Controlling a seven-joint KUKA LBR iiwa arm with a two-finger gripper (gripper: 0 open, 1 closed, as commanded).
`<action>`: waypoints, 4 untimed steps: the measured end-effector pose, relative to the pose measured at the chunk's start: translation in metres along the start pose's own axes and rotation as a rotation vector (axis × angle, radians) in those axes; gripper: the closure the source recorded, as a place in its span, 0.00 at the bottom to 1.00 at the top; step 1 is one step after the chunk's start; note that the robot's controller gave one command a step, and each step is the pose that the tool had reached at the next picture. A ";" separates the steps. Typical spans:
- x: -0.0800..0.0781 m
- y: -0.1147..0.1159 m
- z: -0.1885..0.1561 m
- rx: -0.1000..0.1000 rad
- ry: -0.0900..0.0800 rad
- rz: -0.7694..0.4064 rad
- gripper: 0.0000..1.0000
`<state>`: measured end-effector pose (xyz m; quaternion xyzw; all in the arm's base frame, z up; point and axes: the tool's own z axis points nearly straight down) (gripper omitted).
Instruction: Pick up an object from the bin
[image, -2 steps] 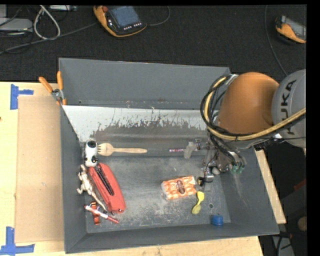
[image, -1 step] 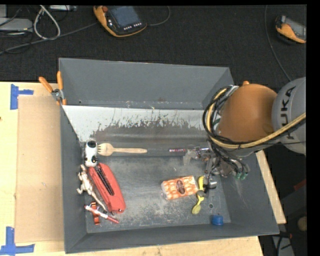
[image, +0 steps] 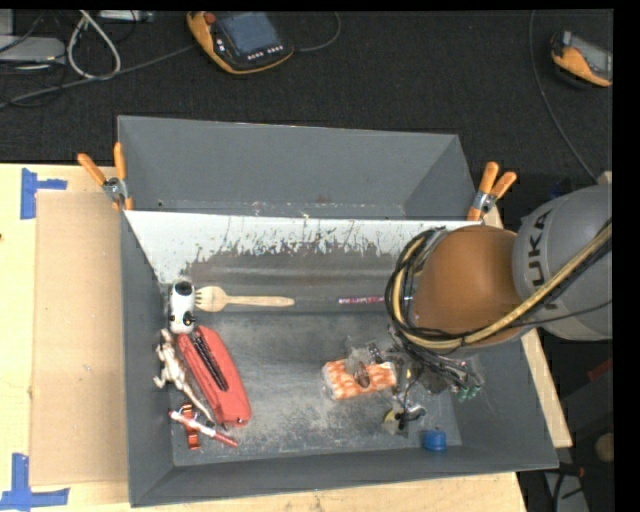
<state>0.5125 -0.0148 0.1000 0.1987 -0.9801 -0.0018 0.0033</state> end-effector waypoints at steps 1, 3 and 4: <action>0.001 -0.010 0.001 0.003 -0.004 -0.022 0.00; -0.012 -0.021 0.020 0.001 -0.004 0.183 1.00; -0.012 -0.021 0.020 0.001 -0.004 0.182 1.00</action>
Offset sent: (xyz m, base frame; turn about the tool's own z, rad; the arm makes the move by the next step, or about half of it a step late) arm 0.0118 -0.0013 -0.0030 0.1388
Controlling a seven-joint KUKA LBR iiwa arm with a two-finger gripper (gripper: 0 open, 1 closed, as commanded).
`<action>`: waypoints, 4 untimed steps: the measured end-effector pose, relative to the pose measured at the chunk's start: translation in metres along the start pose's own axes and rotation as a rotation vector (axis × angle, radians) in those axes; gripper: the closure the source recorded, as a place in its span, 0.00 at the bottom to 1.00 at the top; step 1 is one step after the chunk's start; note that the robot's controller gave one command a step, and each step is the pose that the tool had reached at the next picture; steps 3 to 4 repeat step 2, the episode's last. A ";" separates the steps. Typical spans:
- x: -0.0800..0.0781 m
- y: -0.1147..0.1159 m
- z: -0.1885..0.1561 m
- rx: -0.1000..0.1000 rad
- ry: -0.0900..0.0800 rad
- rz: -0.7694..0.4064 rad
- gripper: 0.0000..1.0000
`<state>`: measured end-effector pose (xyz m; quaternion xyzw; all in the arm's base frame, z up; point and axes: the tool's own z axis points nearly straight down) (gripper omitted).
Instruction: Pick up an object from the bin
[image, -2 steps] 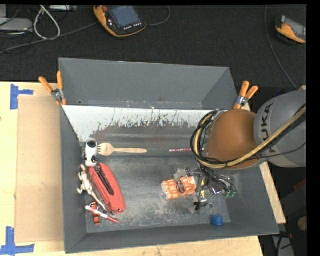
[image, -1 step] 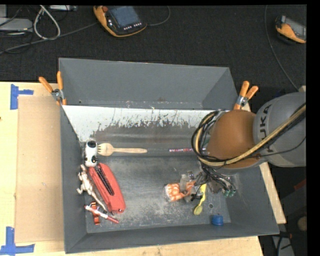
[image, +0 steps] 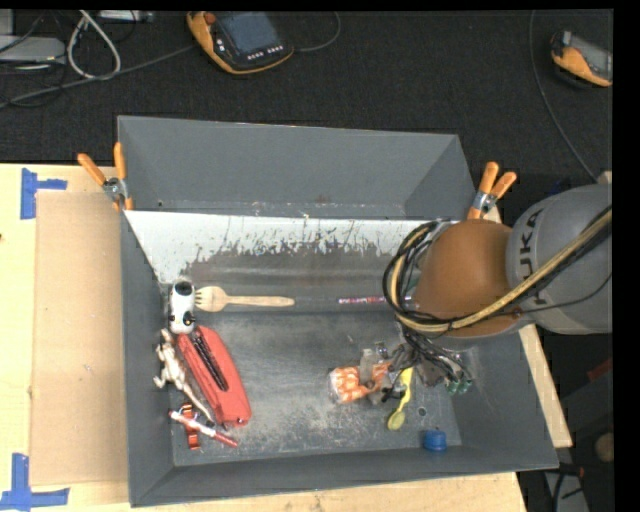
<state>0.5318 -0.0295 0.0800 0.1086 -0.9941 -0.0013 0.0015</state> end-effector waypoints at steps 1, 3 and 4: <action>0.006 0.006 -0.064 -0.002 0.006 -0.021 1.00; 0.009 0.001 -0.140 -0.003 0.009 -0.029 1.00; 0.009 0.001 -0.140 -0.003 0.009 -0.029 1.00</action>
Offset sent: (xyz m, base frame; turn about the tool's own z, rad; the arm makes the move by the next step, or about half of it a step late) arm -0.0104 -0.0065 0.1894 -0.0361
